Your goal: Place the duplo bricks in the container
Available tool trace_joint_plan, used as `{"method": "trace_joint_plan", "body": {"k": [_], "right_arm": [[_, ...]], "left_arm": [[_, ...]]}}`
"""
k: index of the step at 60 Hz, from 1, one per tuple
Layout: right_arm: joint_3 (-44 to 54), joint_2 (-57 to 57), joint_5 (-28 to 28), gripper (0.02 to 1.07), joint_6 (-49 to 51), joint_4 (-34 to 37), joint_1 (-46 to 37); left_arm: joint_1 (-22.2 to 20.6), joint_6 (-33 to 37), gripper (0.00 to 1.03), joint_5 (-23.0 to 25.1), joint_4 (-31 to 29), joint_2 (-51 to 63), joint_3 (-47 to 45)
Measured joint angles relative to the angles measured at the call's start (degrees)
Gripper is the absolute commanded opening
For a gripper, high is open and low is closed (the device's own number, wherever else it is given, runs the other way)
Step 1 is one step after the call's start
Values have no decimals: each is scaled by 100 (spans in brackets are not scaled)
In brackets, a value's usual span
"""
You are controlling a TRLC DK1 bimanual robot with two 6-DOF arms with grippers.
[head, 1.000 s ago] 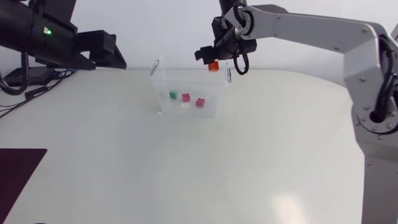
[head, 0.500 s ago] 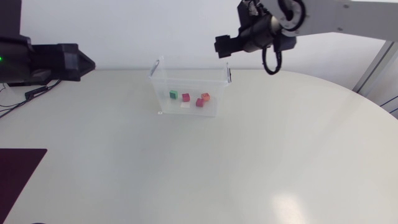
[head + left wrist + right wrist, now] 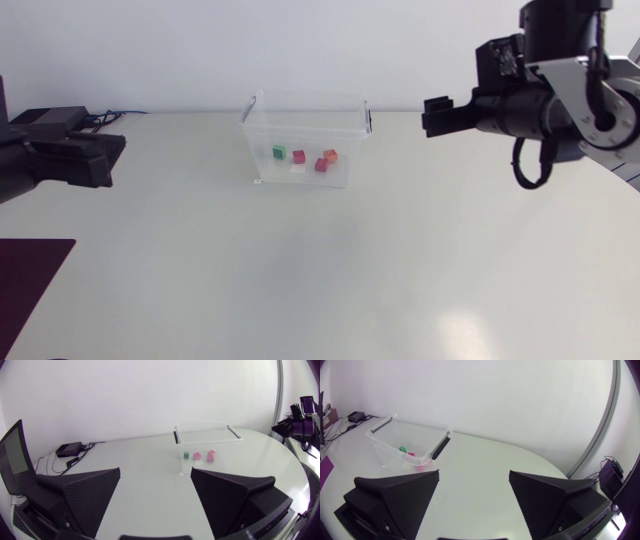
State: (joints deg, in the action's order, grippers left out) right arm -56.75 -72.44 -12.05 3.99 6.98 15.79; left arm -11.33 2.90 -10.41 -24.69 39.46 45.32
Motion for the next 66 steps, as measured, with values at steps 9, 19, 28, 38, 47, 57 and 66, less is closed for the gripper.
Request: {"method": "trace_joint_plan", "body": {"k": [9,19,28,38,47,57,66], "right_arm": [[750,859,-48,103,157,-240,-304],[1541,1738,-90,103,343,-426,-713],[2258,2531,-90,103,492,-595,-966],[2944,3512,-92,103,575,-662,-1178],[3445,4350,-105,103,638,-710,-1266],[3908,4979,164,103,584,-721,-1316],[4212,5405,352,103,461,-721,-1368]], "left_arm": [[271,173,99,-44,409,-389,-557],[538,326,99,-63,890,-761,-1158],[684,378,99,-70,1331,-1058,-1633],[719,509,99,-173,1716,-1320,-2120],[839,621,99,-168,2002,-1598,-2455],[905,605,99,42,2081,-2063,-2861],[929,503,99,232,2142,-2422,-3152]]}}
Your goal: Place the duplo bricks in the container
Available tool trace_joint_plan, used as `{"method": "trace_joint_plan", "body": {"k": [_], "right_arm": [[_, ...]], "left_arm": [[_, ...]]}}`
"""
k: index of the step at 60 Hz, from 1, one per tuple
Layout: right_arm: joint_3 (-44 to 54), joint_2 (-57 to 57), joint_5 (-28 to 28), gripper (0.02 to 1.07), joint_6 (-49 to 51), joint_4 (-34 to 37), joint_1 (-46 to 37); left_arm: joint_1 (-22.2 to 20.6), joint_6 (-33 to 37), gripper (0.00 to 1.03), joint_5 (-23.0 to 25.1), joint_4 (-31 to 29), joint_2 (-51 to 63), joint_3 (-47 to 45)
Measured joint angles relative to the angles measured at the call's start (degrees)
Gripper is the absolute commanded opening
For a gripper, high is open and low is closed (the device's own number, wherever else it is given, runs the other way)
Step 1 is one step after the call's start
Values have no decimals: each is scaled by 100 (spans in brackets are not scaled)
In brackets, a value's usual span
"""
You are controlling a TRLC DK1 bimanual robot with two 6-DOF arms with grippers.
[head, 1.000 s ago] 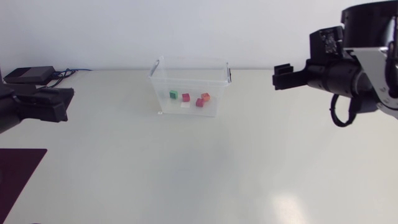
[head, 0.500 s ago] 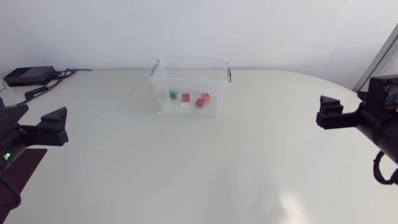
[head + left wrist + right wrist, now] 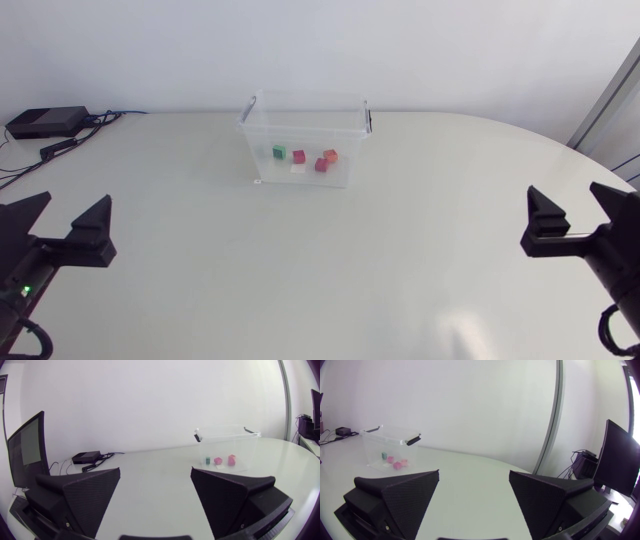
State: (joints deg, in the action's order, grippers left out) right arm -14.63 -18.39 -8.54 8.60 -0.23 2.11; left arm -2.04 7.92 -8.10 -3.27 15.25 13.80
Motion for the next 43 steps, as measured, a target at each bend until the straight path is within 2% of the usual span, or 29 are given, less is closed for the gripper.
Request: {"method": "trace_joint_plan", "body": {"k": [31,43], "right_arm": [[1110,1493,708,103,-588,4,-146],[1360,1788,835,103,-713,22,-186]], "left_arm": [[140,-538,99,656,205,-1231,-1045],[162,-660,99,769,236,-1475,-1266]]}}
